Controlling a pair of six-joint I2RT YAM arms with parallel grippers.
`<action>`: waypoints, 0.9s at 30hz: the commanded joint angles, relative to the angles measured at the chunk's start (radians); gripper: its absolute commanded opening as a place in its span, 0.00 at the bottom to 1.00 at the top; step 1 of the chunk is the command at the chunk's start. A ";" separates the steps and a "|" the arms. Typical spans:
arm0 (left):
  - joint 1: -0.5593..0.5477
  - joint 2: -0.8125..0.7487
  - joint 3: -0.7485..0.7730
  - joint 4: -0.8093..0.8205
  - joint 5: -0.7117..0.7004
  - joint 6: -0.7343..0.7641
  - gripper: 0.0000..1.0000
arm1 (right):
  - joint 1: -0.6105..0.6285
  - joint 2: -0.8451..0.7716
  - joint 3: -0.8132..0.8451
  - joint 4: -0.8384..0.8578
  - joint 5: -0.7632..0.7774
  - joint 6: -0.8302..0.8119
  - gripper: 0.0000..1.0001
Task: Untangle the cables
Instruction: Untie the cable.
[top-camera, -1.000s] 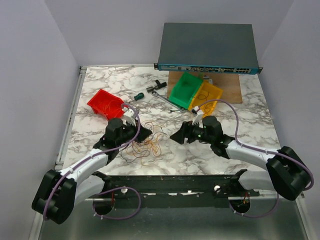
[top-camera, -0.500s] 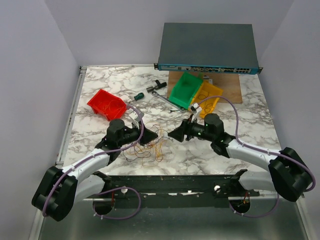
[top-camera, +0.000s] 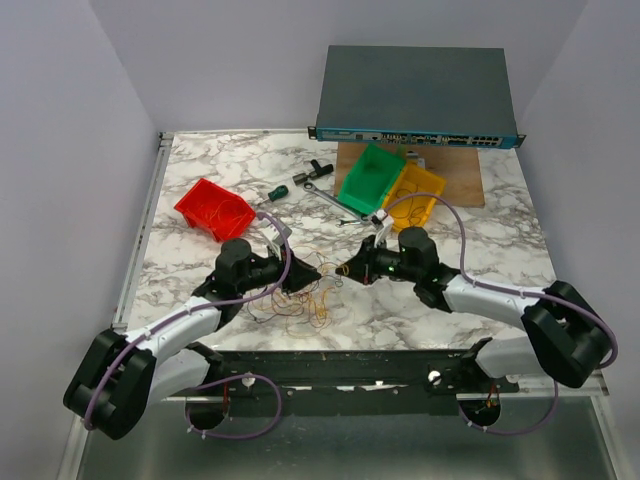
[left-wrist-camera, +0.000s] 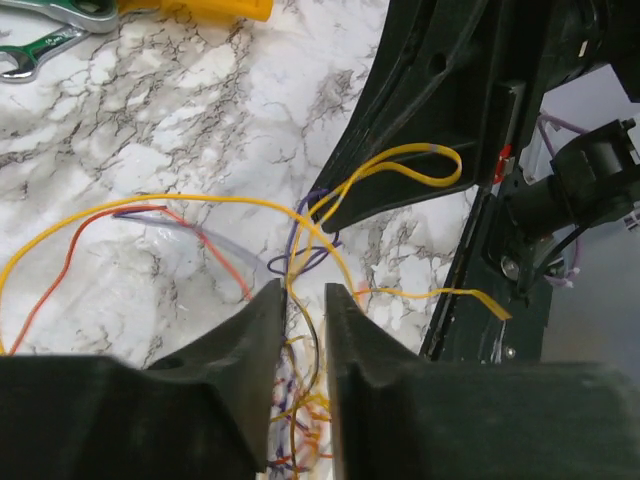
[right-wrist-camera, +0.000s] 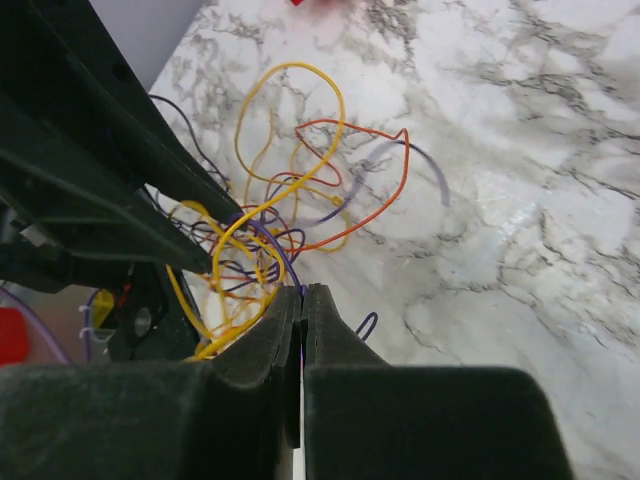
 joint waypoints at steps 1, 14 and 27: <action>-0.005 -0.041 -0.013 0.000 -0.047 0.031 0.37 | 0.006 -0.069 0.019 -0.091 0.171 -0.016 0.01; -0.006 0.002 0.025 -0.098 -0.120 0.050 0.48 | 0.006 -0.235 0.066 -0.256 0.268 -0.014 0.01; -0.012 0.241 0.185 -0.328 -0.186 0.069 0.51 | 0.006 -0.370 0.388 -0.562 0.515 -0.052 0.01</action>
